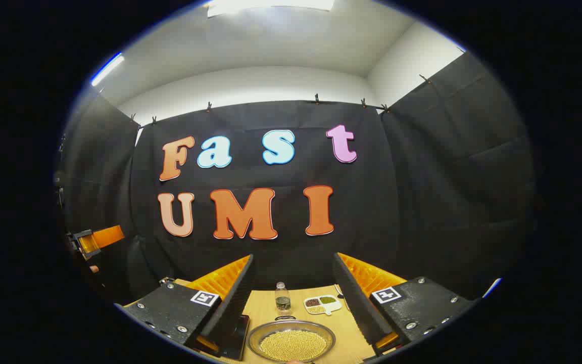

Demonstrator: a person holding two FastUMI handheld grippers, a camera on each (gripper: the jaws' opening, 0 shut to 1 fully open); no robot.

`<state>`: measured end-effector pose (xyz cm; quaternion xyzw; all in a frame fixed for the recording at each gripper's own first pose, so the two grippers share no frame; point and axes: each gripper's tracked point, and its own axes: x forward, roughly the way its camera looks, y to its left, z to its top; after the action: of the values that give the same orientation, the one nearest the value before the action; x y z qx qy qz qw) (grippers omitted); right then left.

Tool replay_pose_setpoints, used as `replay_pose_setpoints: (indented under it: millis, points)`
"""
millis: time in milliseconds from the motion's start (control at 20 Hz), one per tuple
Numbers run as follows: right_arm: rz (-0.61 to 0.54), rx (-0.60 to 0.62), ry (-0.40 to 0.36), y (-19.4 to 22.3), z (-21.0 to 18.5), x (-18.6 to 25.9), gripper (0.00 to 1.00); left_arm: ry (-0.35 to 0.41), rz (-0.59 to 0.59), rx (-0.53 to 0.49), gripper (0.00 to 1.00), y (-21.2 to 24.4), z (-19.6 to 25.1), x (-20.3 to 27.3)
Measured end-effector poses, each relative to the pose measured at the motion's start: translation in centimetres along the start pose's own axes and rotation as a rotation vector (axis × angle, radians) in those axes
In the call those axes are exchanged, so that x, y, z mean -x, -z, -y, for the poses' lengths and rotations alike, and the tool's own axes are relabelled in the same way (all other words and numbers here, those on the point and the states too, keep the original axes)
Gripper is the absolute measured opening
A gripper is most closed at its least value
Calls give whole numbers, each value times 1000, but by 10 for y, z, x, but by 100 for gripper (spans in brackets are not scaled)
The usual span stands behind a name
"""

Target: First push the handle of the pot to place it horizontally, then grasp the pot with both hands and set it on the induction cooktop.

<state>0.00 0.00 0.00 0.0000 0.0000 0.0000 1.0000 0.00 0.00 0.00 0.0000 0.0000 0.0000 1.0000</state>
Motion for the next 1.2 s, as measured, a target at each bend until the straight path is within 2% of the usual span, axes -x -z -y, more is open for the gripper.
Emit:
replay_pose_setpoints:
  millis: [50, 100, 450, 600, 650, 900, 1000, 1200]
  points:
    - [0, 0, -1, 0, 1, 2, 100, 1, -4, 2, 97, 1, 0, 0]
    - [-3, 1, 1, 1, 2, 2, 94, 0, -8, 4, 97, 2, 0, 0]
    - [-38, -39, -18, 6, -1, 1, 94, -6, -21, 14, 96, 5, -1, -3]
    - [-36, -46, -11, 5, 3, 0, 100, 1, -18, 15, 96, 4, 2, -2]
    - [-33, -45, -12, 5, 3, 1, 94, 6, -20, 15, 96, 4, 3, -2]
    - [-38, -43, -73, 7, -10, 5, 90, 0, -21, 19, 97, 5, 2, -2]
    - [-38, -27, -89, 7, -13, 8, 76, -9, -20, 20, 98, 5, 1, -2]
    - [-33, 12, -107, 9, -21, 10, 57, 2, -25, 23, 98, 6, 4, 1]
